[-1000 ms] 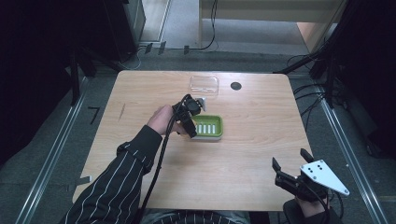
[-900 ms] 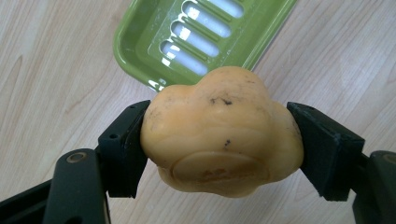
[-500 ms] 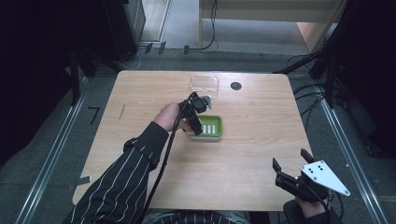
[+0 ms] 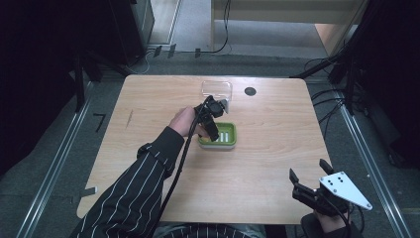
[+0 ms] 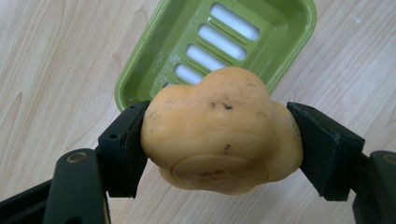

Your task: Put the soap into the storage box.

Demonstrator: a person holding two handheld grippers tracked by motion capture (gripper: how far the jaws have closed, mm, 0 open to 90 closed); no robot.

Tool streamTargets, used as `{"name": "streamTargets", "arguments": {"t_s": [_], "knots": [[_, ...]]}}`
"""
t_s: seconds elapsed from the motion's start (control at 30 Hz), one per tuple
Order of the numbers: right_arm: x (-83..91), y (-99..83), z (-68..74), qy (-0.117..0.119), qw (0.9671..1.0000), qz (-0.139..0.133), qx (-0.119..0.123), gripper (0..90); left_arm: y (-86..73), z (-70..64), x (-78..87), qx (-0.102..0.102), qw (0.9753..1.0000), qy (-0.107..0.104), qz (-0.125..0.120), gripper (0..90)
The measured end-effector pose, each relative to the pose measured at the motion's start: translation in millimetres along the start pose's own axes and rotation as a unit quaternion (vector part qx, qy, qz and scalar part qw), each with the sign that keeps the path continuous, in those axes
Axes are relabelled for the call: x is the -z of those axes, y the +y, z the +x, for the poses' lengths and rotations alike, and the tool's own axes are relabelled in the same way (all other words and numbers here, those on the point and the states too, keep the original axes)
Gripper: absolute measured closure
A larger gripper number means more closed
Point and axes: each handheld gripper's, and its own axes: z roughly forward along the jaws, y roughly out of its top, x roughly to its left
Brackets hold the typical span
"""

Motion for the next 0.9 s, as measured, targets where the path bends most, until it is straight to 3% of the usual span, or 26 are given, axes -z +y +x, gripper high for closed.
{"name": "streamTargets", "arguments": {"t_s": [0.53, 0.9], "knots": [[0.0, 0.3, 1.3, 0.002, 1.0, 0.0, 0.002, 13.4, 16.5, 3.2, -21.7, 0.01, 0.9997, -0.007, 0.02, 26.5], [0.3, 0.3, 1.9, 0.004, 1.0, 0.0, 0.003, 13.4, 22.7, 2.6, -32.8, 0.015, 0.9997, -0.003, 0.018, 26.4]]}}
